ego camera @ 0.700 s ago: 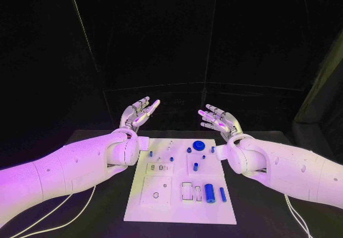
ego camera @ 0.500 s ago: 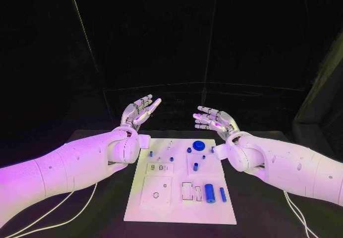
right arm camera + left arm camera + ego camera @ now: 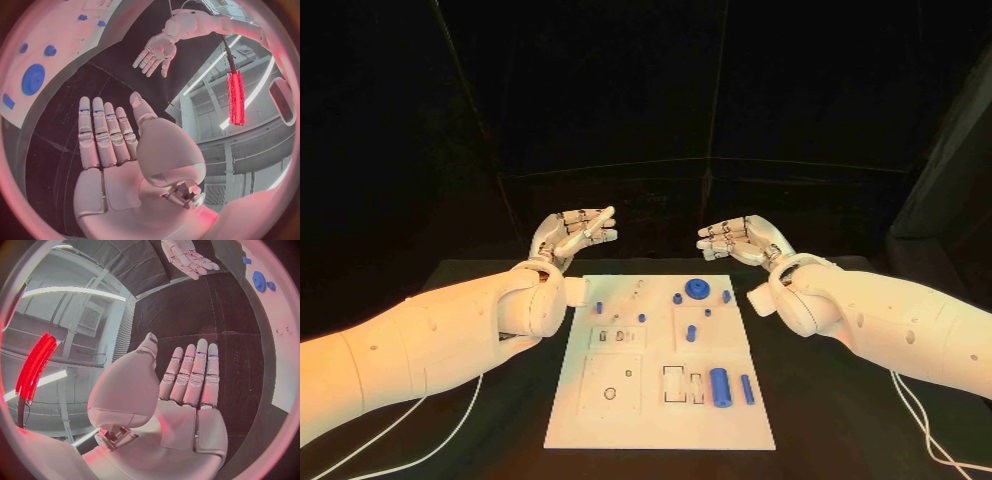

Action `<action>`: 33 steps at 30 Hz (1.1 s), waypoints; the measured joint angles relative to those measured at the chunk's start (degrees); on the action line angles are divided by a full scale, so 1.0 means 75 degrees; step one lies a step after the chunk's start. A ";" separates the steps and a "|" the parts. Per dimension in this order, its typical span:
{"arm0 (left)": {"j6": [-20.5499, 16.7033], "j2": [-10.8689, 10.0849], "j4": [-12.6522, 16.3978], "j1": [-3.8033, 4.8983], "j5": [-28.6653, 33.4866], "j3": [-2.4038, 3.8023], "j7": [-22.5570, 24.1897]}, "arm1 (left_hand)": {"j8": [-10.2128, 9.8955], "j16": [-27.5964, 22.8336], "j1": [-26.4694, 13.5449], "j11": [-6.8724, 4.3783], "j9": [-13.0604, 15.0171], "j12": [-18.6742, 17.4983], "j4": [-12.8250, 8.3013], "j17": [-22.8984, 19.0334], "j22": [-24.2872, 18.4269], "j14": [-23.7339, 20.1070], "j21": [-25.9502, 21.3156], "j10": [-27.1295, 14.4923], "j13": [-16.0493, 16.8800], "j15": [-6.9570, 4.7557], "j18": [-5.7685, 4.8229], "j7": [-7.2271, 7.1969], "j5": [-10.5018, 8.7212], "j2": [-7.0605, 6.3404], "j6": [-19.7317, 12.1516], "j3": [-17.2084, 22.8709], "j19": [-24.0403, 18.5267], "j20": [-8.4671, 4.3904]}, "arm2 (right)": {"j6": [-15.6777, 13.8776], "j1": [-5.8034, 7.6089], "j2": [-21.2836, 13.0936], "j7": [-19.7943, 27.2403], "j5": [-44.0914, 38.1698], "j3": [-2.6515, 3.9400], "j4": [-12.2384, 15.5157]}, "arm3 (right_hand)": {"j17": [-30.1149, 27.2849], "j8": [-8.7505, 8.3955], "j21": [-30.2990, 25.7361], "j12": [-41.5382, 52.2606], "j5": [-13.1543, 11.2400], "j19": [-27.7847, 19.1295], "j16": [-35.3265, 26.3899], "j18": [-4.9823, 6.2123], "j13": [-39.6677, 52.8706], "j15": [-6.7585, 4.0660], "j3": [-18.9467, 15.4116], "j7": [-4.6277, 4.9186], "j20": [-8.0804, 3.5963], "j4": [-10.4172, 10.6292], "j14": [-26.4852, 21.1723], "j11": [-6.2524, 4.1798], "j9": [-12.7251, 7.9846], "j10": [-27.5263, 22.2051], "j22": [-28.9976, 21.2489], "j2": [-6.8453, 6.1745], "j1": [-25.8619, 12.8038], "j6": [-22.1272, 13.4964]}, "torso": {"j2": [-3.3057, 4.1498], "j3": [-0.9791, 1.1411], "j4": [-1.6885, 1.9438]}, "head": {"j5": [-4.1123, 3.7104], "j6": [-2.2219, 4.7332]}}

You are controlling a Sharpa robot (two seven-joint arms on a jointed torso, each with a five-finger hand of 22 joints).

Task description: Assemble the parts on the task board

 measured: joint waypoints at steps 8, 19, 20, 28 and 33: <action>0.0249 -0.0417 0.0472 0.0003 -0.0270 0.0000 -0.0033 | 0.0061 0.0145 0.0160 -0.0290 -0.0088 0.0047 -0.0464 0.0193 -0.0028 0.1116 0.0133 0.0864 -0.0031 -0.0352 -0.0002 -0.0181 0.0000 0.0201 0.0638 -0.0110 0.0992 -0.0328 | -0.0027 0.0238 -0.0079 -0.0203 -0.1275 0.0011 -0.0070 | -0.0001 -0.0067 0.0321 -0.0094 0.0000 0.0918 0.0000 0.0000 -0.0001 -0.0299 0.0191 -0.0133 -0.0325 -0.0357 0.0948 -0.0209 -0.0015 0.0885 0.0041 0.0067 0.0069 0.0759 | 0.0230 0.0026 0.0042 | -0.0032 0.0045; 0.0524 -0.0879 0.1402 0.0000 -0.0534 -0.0001 -0.0169 | -0.0053 0.0174 0.0190 -0.0406 -0.0158 -0.0160 -0.0726 0.0494 -0.0103 0.1652 0.0132 0.1180 -0.0069 -0.0510 -0.0002 -0.0262 0.0000 0.0232 0.0852 -0.0183 0.1536 -0.0509 | 0.0308 0.0530 -0.0013 -0.1274 -0.4044 0.0011 0.0107 | 0.0135 -0.0307 0.1393 -0.0328 0.0137 0.2594 0.0507 -0.0001 0.0034 -0.0836 0.0411 -0.0342 -0.0979 -0.0861 0.2636 -0.0547 -0.0042 0.1679 0.0503 -0.0027 0.0050 0.1118 | 0.0573 -0.0001 0.0108 | -0.0105 0.0117; 0.0542 -0.0892 0.1432 0.0000 -0.0538 -0.0001 -0.0178 | -0.0053 0.0174 0.0190 -0.0384 -0.0158 -0.0163 -0.0743 0.0503 -0.0103 0.1674 0.0132 0.1202 -0.0076 -0.0532 -0.0002 -0.0262 0.0000 0.0232 0.0852 -0.0200 0.1536 -0.0509 | 0.0366 0.0541 0.0002 -0.1398 -0.4301 0.0011 0.0114 | 0.0512 -0.0313 0.1680 -0.0417 0.0098 0.2889 0.1365 -0.0002 0.0031 -0.0964 0.0426 -0.0427 -0.1124 -0.0882 0.2800 -0.0616 -0.0041 0.1667 0.0647 -0.0080 0.0002 0.1034 | 0.0593 -0.0005 0.0121 | -0.0114 0.0121; 0.0651 -0.1005 0.1700 -0.0001 -0.0536 -0.0001 -0.0265 | -0.0130 0.0174 0.0161 -0.0383 -0.0166 -0.0253 -0.0796 0.0552 -0.0140 0.1674 0.0132 0.1202 -0.0088 -0.0533 -0.0003 -0.0262 0.0000 0.0261 0.0852 -0.0211 0.1561 -0.0533 | 0.0754 0.0572 0.0133 -0.2249 -0.6129 0.0013 0.0205 | 0.2921 -0.0312 0.2876 -0.0455 0.0039 0.3290 0.4848 -0.0001 0.0021 -0.1056 0.0562 -0.0525 -0.1279 -0.0951 0.2892 -0.0685 -0.0041 0.1455 0.1368 -0.0288 -0.0144 0.0935 | 0.0785 -0.0018 0.0216 | -0.0193 0.0123; 0.0696 -0.1068 0.1930 -0.0001 -0.0512 -0.0001 -0.0345 | -0.0178 0.0174 0.0125 -0.0383 -0.0166 -0.0310 -0.0827 0.0589 -0.0161 0.1674 0.0089 0.1202 -0.0097 -0.0533 -0.0004 -0.0262 0.0000 0.0296 0.0852 -0.0242 0.1589 -0.0507 | 0.0957 0.0579 0.0181 -0.2600 -0.6909 0.0017 0.0337 | 0.5352 -0.0312 0.4703 -0.0454 0.0039 0.3400 0.7046 -0.0016 0.0022 -0.1056 0.0692 -0.0517 -0.1281 -0.0931 0.2892 -0.0659 -0.0040 0.1430 0.3239 -0.0337 -0.0195 0.0805 | 0.0898 -0.0021 0.0243 | -0.0242 0.0094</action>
